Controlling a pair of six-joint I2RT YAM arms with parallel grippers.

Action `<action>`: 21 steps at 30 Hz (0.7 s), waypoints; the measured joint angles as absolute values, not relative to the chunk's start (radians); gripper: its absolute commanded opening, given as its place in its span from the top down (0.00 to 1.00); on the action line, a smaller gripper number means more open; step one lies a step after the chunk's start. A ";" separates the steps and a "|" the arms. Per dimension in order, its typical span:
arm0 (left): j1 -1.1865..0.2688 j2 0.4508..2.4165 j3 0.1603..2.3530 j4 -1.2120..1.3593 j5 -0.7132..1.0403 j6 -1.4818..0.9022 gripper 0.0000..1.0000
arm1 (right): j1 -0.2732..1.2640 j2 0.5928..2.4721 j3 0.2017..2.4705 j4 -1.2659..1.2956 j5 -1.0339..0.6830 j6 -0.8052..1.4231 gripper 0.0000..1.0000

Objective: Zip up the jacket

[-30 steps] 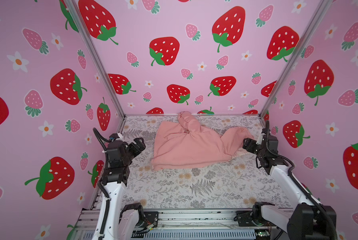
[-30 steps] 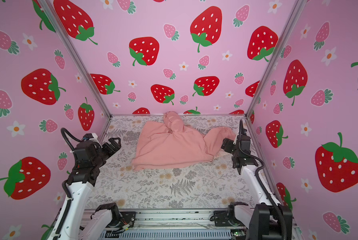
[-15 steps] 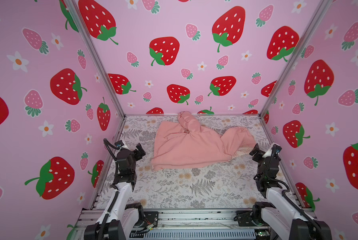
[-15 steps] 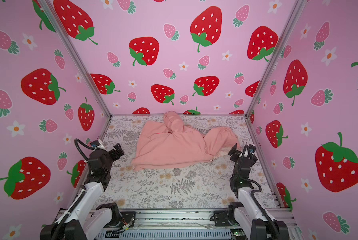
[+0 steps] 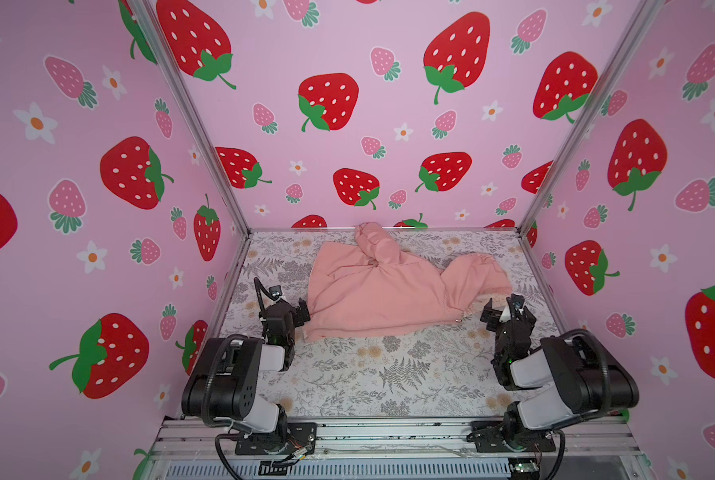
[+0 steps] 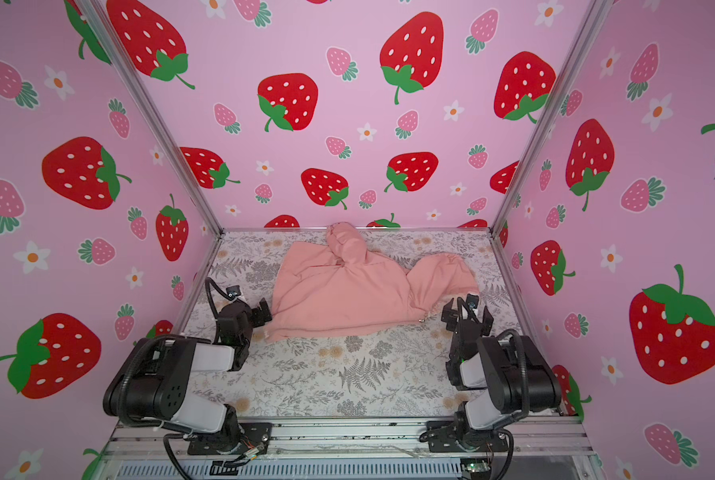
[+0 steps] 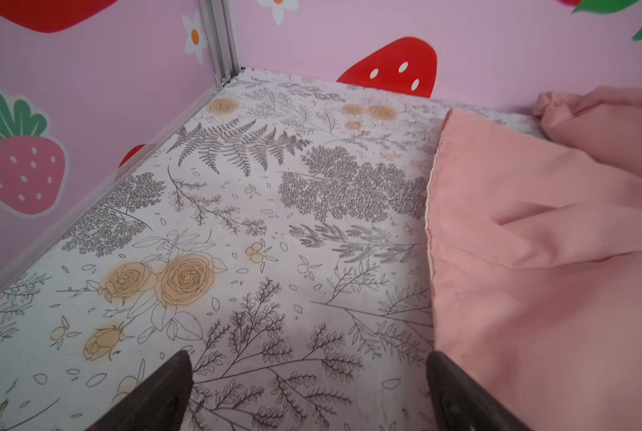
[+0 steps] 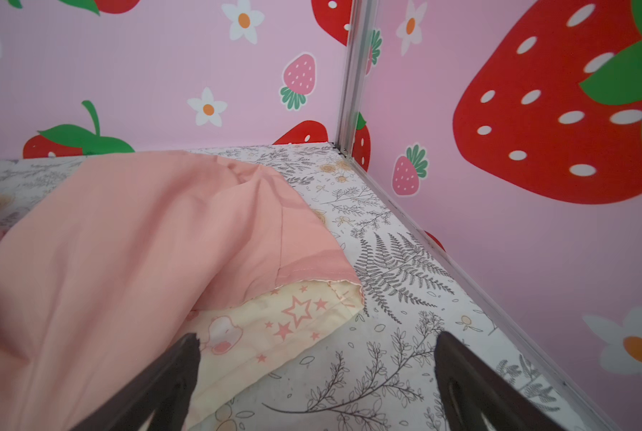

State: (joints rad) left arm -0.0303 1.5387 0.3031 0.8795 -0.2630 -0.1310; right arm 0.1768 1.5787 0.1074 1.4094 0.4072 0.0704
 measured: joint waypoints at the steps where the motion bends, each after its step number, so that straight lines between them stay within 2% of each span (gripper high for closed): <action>1: -0.031 1.541 0.305 0.874 -0.265 -0.125 0.01 | 0.182 1.583 0.108 1.401 0.403 0.060 0.01; 8: -0.031 1.551 0.420 0.825 -0.282 -0.109 0.01 | 0.165 1.584 0.251 1.330 0.381 0.051 0.01; 21: -0.031 1.551 0.422 0.793 -0.289 -0.108 0.01 | 0.159 1.584 0.255 1.285 0.365 0.051 0.01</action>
State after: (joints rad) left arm -0.0307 1.5513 0.4217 0.7929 -0.2886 -0.1081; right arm 0.1585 1.5845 0.2546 1.2850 0.3653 0.0513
